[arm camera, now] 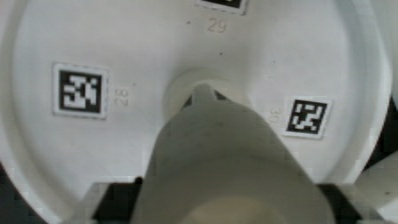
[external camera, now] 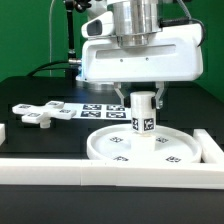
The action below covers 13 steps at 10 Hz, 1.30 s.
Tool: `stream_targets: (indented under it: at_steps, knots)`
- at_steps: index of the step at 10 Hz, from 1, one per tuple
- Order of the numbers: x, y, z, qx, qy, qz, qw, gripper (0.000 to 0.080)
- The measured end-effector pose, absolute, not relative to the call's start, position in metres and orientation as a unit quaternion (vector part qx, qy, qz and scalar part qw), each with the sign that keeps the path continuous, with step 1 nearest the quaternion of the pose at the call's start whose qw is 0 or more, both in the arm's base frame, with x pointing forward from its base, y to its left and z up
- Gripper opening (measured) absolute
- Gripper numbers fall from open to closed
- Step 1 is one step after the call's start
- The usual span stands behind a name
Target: Assemble round table
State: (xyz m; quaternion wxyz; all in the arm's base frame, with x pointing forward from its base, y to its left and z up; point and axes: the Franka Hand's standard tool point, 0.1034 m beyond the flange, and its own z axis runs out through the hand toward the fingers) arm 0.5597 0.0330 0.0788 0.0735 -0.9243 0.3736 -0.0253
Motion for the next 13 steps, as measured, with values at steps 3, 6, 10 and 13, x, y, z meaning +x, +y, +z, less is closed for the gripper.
stream_targets:
  at_steps: [3, 6, 10, 13]
  knots:
    - [0.5588, 0.0353, 0.0782, -0.887, 0.455, -0.016, 0.082, 0.0409]
    - [0.5583, 0.0363, 0.0778, -0.841, 0.533, -0.004, 0.093, 0.0409]
    - [0.5577, 0.0318, 0.0758, -0.656, 0.745, 0.038, 0.116, 0.0409]
    - [0.5578, 0.0297, 0.0746, -0.539, 0.829, 0.064, 0.134, 0.0409]
